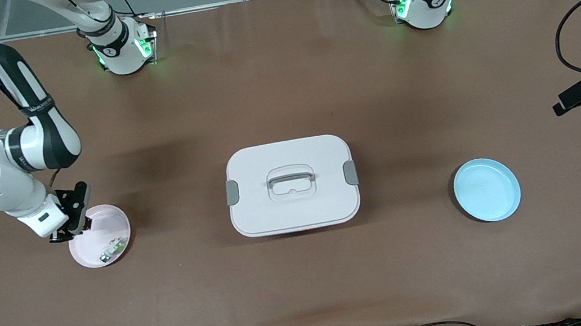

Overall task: Transfer orange switch to right arm and place
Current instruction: 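Carry the switch to the pink plate with the right gripper, then lower the switch onto the pink plate and open the right gripper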

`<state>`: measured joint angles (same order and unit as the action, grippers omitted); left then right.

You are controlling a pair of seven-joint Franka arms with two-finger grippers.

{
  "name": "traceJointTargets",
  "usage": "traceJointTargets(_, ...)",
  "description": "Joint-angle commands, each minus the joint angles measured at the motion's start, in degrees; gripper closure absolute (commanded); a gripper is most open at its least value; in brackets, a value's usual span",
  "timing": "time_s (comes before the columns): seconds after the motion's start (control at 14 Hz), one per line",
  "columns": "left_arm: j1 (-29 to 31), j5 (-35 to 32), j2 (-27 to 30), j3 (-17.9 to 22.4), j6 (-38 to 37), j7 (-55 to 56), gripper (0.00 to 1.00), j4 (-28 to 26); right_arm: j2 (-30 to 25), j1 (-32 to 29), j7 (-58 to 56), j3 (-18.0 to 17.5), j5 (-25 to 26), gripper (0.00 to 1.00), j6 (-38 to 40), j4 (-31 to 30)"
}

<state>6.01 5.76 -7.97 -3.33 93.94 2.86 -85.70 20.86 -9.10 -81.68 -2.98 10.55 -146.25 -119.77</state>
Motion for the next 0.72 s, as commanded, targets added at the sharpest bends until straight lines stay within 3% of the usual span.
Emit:
traceJointTargets(0.0, 0.32, -1.27, 2.00, -0.80, 0.89, -1.19, 0.00, -1.75, 1.89, -0.31, 1.61, -0.27, 1.75, 1.00, -4.11, -0.82)
traceJointTargets(0.64, 0.15, -3.11, 1.21, -0.89, 4.93, -2.25, 0.00, -1.84, 6.56, -0.66, 1.70, -0.09, 2.10, 1.00, -10.36, -1.17)
